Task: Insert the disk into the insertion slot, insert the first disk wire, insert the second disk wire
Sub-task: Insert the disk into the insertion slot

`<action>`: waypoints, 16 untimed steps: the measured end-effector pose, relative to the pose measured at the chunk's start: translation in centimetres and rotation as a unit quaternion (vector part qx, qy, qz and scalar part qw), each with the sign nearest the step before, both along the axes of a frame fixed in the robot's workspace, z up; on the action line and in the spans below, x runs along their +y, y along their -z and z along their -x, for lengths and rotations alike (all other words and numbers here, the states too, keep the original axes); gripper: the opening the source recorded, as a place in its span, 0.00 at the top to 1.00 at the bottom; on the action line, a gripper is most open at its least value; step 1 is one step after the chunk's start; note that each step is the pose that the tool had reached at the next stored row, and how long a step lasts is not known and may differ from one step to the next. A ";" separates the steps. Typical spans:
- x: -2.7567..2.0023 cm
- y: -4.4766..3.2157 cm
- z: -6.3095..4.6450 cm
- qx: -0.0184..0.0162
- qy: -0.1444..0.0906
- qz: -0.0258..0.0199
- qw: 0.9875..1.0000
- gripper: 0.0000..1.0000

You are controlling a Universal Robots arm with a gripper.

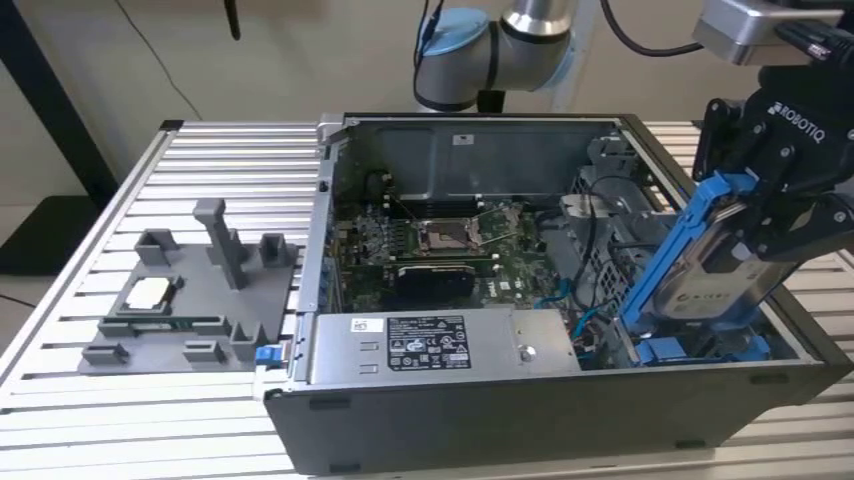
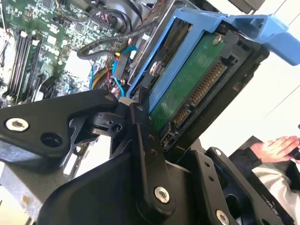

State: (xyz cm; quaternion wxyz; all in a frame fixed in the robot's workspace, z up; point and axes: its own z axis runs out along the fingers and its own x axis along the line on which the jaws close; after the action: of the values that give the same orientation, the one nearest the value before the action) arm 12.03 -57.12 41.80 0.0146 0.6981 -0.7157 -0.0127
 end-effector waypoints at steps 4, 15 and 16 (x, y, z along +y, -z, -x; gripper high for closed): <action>0.00 0.45 -0.3 0.000 0.000 0.000 1.000 0.67; 0.00 2.16 -0.6 0.000 0.000 0.000 1.000 0.67; 0.00 2.33 -0.6 0.000 0.000 0.000 1.000 0.67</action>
State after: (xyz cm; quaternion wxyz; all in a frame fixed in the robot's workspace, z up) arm 12.61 -57.12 39.47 0.0146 0.6981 -0.7158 -0.0127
